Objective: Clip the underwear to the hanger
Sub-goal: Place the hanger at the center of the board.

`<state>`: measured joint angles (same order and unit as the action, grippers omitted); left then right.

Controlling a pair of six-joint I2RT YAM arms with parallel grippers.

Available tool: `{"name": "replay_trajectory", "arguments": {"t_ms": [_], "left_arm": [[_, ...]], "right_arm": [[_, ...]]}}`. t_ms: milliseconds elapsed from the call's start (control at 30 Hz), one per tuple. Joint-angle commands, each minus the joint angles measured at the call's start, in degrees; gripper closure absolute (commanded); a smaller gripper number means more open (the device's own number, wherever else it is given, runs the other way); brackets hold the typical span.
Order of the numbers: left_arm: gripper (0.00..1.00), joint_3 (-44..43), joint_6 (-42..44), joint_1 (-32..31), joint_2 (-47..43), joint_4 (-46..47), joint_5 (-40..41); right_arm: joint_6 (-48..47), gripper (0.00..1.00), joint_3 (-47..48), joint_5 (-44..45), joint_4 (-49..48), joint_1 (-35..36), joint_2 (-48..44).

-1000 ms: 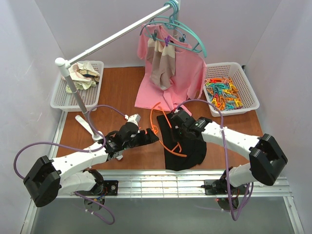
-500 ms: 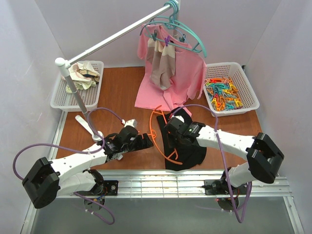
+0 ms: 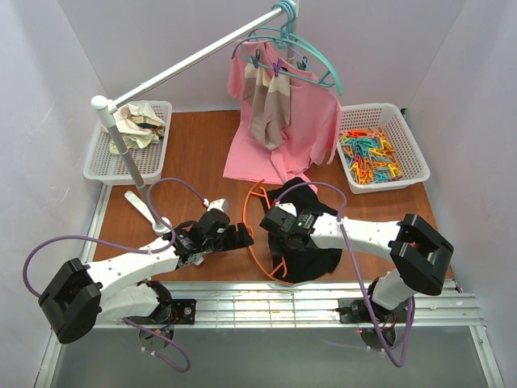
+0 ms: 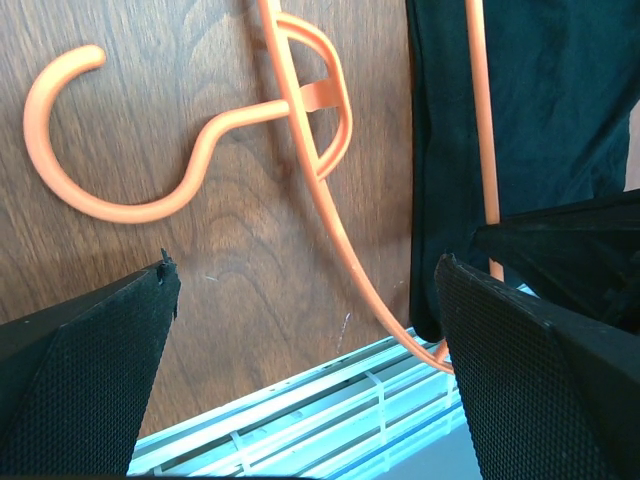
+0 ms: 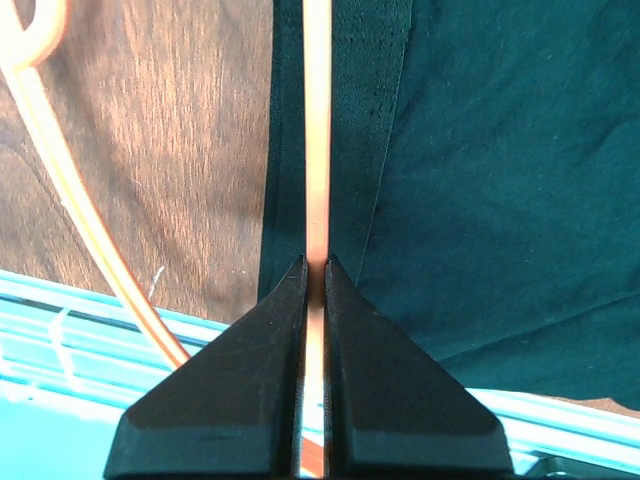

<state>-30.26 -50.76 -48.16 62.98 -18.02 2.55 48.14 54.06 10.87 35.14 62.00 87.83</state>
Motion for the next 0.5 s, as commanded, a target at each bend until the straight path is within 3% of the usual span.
{"name": "replay_trajectory", "arguments": {"t_ms": [0, 133, 200, 233, 267, 367, 467], "left_arm": [[0.06, 0.8, 1.5, -0.3, -0.2, -1.5, 0.4], [0.06, 1.3, 1.4, -0.3, -0.7, -1.8, 0.4], [0.05, 1.3, 1.4, -0.3, -1.2, -2.1, 0.8], [0.05, 1.3, 1.3, -0.3, -1.4, -2.0, 0.9], [0.05, 1.3, 1.3, -0.3, -1.5, -2.1, 1.1], [0.04, 0.8, 1.2, -0.3, -1.0, -2.0, 1.5], [0.04, -0.4, 1.3, -0.3, -0.1, -2.1, 2.2]], "right_arm": [[4.0, 0.99, 1.8, 1.5, 1.0, 1.2, 0.4], [4.9, 0.99, 0.8, 0.5, 1.0, 1.4, 0.5], [4.8, 0.94, 1.0, 0.3, 0.9, 1.6, 0.4], [4.5, 0.9, 1.1, 0.2, 1.1, 1.7, 0.5], [4.4, 0.77, 1.1, 0.3, 1.1, 1.9, 0.1], [4.4, 0.56, 0.0, 1.0, 1.1, 2.0, -1.6], [3.5, 0.41, -0.4, 2.7, 1.2, 2.1, -3.7]]}}
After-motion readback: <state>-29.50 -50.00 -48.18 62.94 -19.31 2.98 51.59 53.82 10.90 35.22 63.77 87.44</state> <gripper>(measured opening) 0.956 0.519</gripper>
